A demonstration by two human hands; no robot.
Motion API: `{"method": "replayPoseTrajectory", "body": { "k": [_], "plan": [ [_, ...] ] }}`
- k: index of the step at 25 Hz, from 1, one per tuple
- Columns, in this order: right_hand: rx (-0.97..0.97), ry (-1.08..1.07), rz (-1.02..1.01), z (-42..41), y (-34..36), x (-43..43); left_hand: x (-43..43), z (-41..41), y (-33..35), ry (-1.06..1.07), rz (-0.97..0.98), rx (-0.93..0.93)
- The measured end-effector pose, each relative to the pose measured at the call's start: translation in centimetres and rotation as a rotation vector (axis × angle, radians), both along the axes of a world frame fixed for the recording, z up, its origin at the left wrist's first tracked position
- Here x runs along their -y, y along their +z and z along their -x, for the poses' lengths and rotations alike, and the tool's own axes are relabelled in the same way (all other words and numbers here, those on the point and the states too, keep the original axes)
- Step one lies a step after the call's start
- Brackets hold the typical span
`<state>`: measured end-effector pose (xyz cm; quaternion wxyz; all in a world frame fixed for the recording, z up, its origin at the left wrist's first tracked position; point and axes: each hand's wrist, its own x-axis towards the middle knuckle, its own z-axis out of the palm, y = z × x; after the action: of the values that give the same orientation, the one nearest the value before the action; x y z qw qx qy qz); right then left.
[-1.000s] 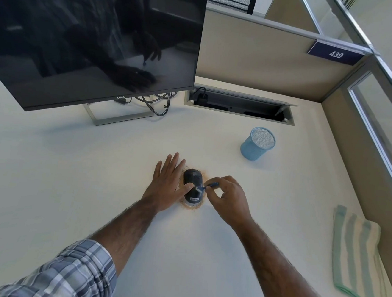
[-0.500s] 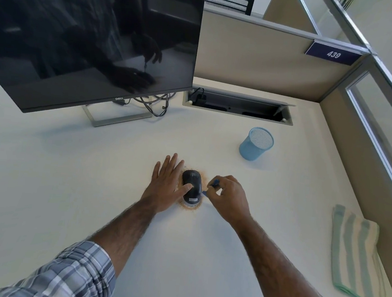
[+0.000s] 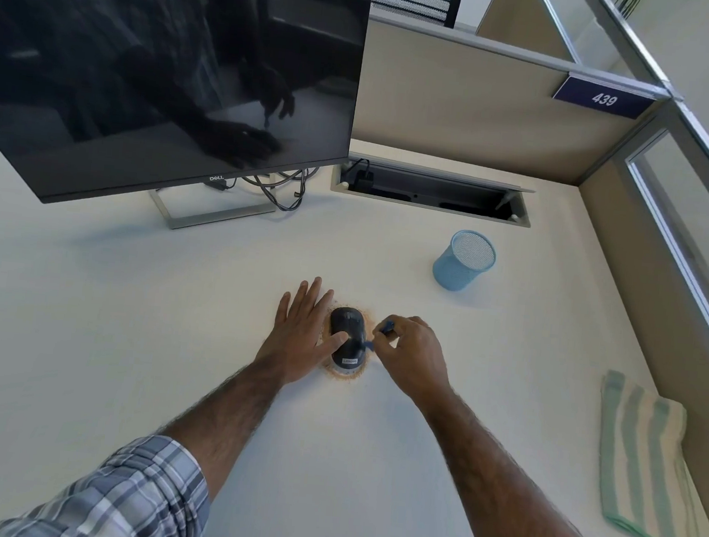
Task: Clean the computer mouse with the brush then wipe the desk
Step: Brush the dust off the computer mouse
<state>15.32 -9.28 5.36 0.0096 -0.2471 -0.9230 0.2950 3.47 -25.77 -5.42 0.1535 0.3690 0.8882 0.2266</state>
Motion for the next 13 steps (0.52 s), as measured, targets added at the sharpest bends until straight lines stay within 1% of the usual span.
{"method": "replayPoseTrajectory", "body": {
  "k": [2, 4, 10, 13],
  "plan": [
    [0.005, -0.015, 0.001, 0.18, -0.08, -0.20, 0.01, -0.01, -0.01, -0.001, -0.004, 0.000],
    [-0.034, -0.025, 0.033, 0.39, 0.22, -0.25, 0.04, 0.02, -0.01, 0.001, -0.001, 0.001],
    [-0.045, 0.017, 0.049, 0.92, 0.35, 0.00, 0.02, 0.07, -0.01, 0.001, -0.007, -0.001],
    [-0.026, 0.047, -0.008, 1.00, 0.49, -0.31, 0.01, 0.06, -0.12, 0.004, -0.001, -0.001]
  ]
}}
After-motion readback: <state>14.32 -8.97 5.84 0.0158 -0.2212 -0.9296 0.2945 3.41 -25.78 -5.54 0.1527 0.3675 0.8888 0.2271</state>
